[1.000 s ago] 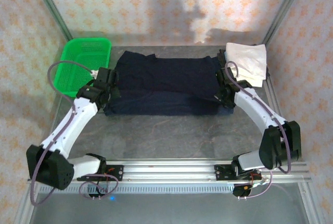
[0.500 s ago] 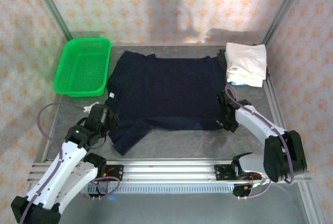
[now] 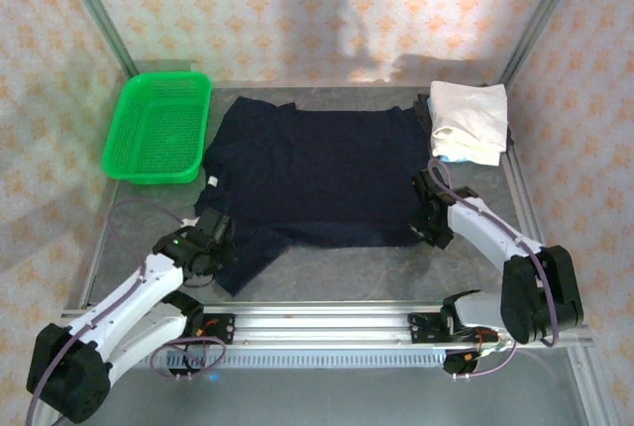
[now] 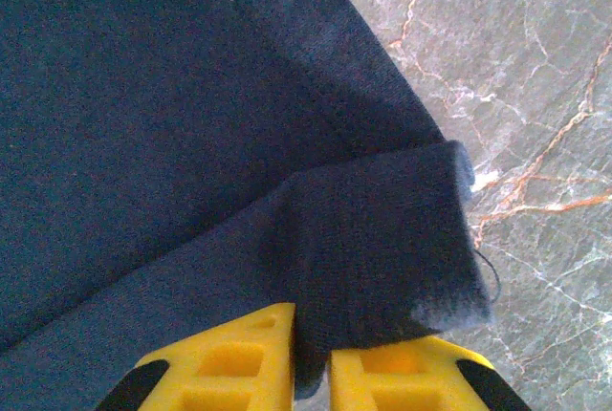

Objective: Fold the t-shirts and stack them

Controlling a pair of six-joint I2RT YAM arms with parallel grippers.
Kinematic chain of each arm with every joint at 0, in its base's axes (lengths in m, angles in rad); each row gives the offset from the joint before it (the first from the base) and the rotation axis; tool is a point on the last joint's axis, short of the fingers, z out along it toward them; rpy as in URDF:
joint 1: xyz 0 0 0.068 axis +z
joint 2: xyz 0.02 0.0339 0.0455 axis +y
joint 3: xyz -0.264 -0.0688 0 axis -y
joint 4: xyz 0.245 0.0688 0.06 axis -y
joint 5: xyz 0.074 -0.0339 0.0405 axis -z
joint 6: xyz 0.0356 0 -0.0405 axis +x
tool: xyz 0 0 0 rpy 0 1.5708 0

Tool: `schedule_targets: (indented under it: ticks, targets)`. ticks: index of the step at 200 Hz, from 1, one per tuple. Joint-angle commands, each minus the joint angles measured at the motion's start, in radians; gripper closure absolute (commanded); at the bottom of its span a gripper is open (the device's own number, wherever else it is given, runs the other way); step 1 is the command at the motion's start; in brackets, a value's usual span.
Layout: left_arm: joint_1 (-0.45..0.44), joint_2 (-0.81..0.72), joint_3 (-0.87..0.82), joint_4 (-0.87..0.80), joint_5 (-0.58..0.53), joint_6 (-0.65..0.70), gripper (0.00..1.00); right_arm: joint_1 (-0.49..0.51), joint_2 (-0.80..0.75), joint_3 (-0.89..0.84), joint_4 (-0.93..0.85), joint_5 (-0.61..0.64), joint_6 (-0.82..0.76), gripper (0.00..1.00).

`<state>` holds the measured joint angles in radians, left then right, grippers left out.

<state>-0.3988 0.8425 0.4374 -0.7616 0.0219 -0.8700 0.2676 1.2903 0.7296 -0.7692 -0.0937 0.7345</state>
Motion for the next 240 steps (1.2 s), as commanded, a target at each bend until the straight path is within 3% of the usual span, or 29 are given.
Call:
schedule_targets:
  ticks: [1, 40, 108, 143, 208, 240]
  targets:
    - [-0.017, -0.031, -0.044, -0.021, -0.023, -0.112, 0.58, 0.004, 0.019, 0.026, -0.004, 0.025, -0.014, 0.85]
    - [-0.052, -0.051, -0.078, -0.083, -0.060, -0.161, 0.59, 0.003, 0.048, 0.044, -0.004, 0.034, -0.030, 0.85]
    - [-0.075, -0.125, -0.126, -0.084, -0.020, -0.190, 0.59, 0.004, 0.094, 0.059, 0.010, 0.026, -0.042, 0.85]
    - [-0.086, -0.114, -0.118, -0.076, 0.014, -0.180, 0.66, 0.003, 0.090, 0.062, 0.006, 0.035, -0.043, 0.86]
    - [-0.210, -0.125, -0.080, -0.164, 0.003, -0.232, 0.60, 0.002, 0.108, 0.059, 0.018, 0.045, -0.044, 0.86]
    - [-0.226, -0.120, -0.072, -0.168, -0.013, -0.248, 0.68, 0.002, 0.124, 0.055, 0.034, 0.039, -0.049, 0.86]
